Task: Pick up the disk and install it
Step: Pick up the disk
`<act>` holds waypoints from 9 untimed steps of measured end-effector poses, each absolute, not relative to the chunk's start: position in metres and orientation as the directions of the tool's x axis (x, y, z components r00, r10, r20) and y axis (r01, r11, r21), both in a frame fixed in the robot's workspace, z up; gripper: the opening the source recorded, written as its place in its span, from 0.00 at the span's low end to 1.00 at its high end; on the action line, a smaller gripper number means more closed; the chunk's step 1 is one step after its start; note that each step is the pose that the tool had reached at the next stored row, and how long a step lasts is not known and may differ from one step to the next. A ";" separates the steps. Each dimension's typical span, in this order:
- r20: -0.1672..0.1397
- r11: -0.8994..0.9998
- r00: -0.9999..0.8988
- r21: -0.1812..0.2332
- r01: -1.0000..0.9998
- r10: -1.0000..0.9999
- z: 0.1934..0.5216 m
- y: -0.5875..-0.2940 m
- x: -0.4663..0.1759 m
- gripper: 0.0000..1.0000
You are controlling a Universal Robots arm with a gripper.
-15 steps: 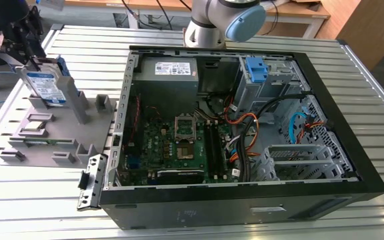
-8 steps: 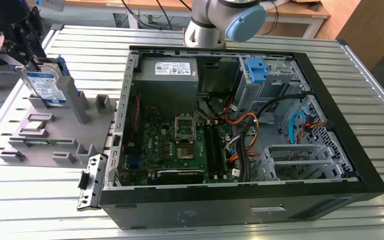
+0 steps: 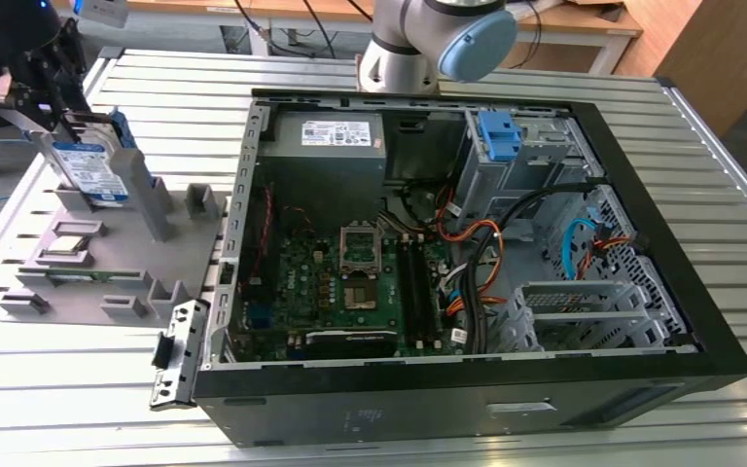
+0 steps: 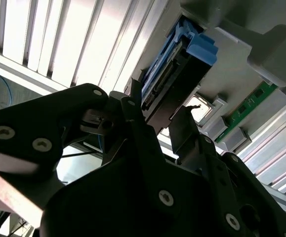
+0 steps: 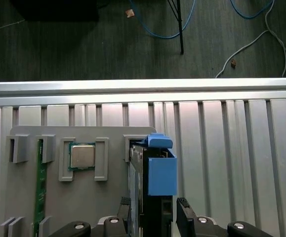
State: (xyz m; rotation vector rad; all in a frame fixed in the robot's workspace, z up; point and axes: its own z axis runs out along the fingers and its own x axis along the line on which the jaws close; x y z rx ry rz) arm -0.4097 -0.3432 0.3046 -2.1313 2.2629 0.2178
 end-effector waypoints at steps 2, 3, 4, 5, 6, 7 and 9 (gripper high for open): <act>-0.114 0.055 -0.064 0.084 -0.995 -0.991 0.304 -0.343 -0.410 0.49; -0.114 0.055 -0.064 0.084 -0.995 -0.991 0.304 -0.343 -0.410 0.49; -0.114 0.055 -0.064 0.084 -0.995 -0.991 0.304 -0.342 -0.410 0.49; -0.114 0.055 -0.064 0.084 -0.995 -0.991 0.304 -0.342 -0.410 0.49; -0.114 0.055 -0.064 0.084 -0.995 -0.991 0.304 -0.341 -0.410 0.49; -0.114 0.055 -0.064 0.084 -0.995 -0.991 0.304 -0.341 -0.410 0.49; -0.114 0.055 -0.064 0.084 -0.995 -0.991 0.304 -0.341 -0.410 0.49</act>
